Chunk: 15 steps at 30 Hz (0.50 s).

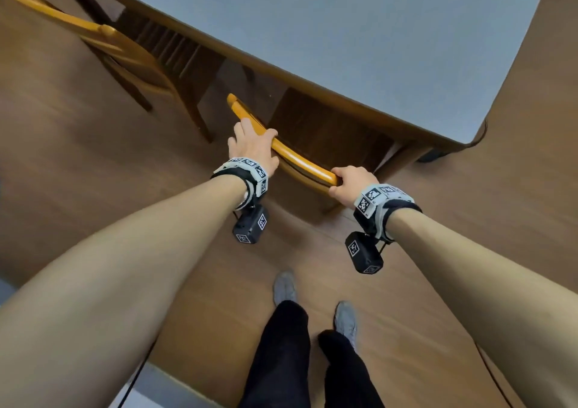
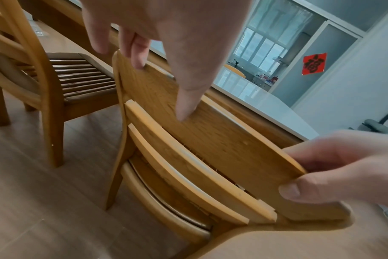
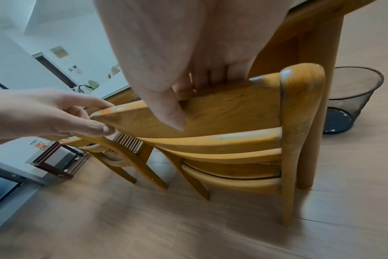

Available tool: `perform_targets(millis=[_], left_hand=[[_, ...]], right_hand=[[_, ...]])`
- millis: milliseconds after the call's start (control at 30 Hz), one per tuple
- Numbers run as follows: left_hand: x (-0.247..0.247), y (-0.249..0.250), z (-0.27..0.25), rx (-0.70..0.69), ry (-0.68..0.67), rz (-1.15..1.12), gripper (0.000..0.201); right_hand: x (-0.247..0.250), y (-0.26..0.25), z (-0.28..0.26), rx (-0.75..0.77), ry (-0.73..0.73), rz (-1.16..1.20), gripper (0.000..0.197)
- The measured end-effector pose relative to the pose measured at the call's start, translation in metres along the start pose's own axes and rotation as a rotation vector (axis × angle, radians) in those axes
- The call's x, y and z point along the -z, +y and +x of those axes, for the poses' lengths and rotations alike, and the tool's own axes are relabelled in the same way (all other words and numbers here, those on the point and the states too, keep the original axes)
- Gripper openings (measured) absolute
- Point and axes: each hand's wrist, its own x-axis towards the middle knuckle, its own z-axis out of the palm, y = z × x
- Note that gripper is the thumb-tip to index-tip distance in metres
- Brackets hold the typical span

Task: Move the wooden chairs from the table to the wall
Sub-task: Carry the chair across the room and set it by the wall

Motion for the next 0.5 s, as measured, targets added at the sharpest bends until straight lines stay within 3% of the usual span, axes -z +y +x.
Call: perform_targets(millis=[133, 333, 500], left_hand=[[-0.008, 0.002, 0.004, 0.056, 0.017, -0.022, 0.052], [-0.007, -0.001, 0.014, -0.167, 0.017, 0.109, 0.052], [-0.009, -0.008, 0.016, -0.226, -0.001, 0.082, 0.052]], right_hand=[[-0.008, 0.002, 0.006, -0.013, 0.037, 0.030, 0.041], [-0.017, 0.003, 0.011, 0.003, 0.066, 0.039, 0.031], [-0.024, 0.008, 0.011, 0.056, 0.111, 0.057, 0.022]])
